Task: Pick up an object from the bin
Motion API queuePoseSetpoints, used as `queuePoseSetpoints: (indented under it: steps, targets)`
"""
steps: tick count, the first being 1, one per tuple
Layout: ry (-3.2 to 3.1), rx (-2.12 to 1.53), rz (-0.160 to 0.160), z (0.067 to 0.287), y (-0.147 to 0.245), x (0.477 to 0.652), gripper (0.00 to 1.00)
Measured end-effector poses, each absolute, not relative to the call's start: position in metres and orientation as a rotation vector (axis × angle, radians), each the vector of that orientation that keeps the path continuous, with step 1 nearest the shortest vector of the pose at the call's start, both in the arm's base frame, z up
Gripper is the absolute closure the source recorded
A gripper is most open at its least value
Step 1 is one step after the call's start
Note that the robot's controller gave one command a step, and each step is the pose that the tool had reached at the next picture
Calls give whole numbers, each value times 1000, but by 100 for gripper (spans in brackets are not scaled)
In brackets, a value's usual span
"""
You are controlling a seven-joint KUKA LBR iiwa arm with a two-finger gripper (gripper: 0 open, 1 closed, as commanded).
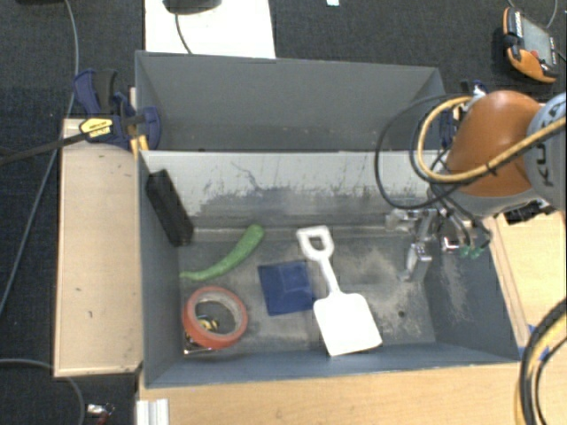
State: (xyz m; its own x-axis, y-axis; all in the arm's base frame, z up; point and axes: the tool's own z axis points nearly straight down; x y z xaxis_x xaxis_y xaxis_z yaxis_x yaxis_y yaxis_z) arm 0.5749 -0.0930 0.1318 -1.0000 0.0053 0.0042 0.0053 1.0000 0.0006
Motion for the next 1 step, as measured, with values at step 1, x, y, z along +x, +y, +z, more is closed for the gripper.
queuePoseSetpoints:
  steps: [1]
  targets:
    - [-3145, -2, 1, 136, -93, 577, 0]
